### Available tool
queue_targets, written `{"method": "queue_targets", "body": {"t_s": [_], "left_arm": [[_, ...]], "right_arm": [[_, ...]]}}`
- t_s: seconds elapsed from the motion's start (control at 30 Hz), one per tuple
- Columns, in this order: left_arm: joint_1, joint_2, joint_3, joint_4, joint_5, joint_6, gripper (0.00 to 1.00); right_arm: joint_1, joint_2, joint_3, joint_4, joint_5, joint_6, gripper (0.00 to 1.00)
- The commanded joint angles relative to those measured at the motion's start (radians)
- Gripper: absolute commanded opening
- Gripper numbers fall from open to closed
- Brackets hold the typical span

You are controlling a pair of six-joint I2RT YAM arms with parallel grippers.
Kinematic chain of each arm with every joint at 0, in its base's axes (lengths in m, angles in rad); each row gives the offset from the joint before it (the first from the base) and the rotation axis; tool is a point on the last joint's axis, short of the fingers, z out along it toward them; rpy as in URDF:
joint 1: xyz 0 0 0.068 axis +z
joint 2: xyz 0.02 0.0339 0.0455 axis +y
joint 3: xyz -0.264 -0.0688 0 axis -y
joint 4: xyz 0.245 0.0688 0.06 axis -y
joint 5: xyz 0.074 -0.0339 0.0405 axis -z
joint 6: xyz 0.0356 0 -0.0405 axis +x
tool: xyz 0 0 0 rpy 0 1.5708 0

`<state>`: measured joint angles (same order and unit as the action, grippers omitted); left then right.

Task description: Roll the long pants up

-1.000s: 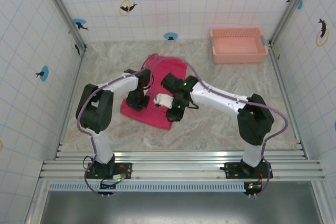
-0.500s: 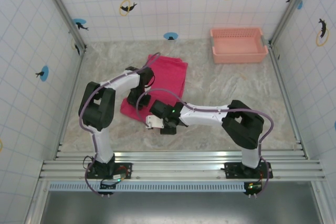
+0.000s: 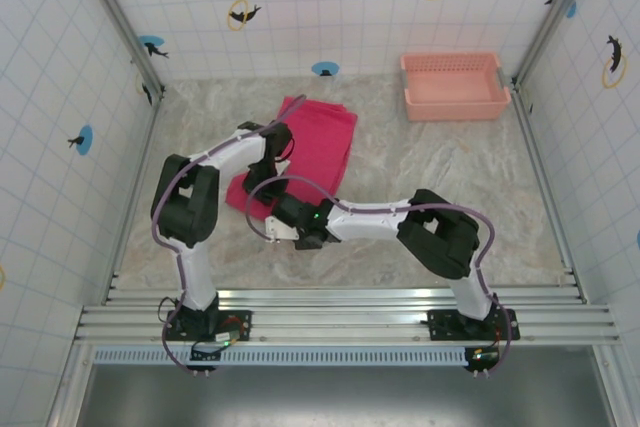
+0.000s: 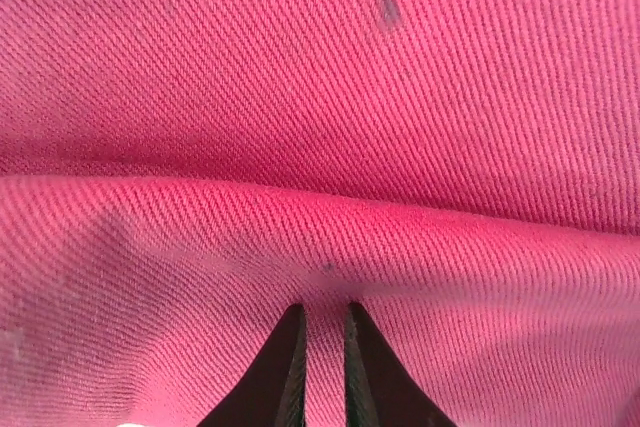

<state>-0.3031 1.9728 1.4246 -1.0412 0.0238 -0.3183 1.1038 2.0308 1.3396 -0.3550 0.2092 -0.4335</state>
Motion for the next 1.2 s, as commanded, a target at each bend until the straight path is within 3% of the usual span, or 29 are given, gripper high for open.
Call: {"method": "queue_targets", "body": {"t_s": [0.0,0.17,0.33,0.57,0.67,0.9,1.17], "left_arm": [[0.035,-0.015,0.042,-0.037,0.043,0.024,0.19],[0.074,-0.060,0.113,-0.072,0.076,0.036,0.35],[0.101,-0.109,0.163,-0.098,0.082,0.041,0.48],[0.124,-0.154,0.187,-0.152,0.053,0.080,0.54],[0.124,-0.184,0.164,-0.155,0.044,0.086,0.54],[0.124,-0.224,0.119,-0.151,0.056,0.067,0.54],[0.123,-0.220,0.129,-0.158,0.092,0.054,0.54]], "right_arm": [[-0.030,0.025,0.036,-0.170,-0.119,0.006,0.15],[-0.065,-0.021,0.149,-0.351,-0.334,0.042,0.09],[-0.109,-0.039,0.238,-0.465,-0.649,0.109,0.04],[-0.205,-0.046,0.266,-0.448,-1.021,0.277,0.00],[-0.264,-0.075,0.181,-0.302,-1.078,0.406,0.00],[-0.450,-0.099,0.005,0.043,-1.068,0.721,0.01],[-0.489,0.002,0.059,-0.115,-0.996,0.661,0.02]]}}
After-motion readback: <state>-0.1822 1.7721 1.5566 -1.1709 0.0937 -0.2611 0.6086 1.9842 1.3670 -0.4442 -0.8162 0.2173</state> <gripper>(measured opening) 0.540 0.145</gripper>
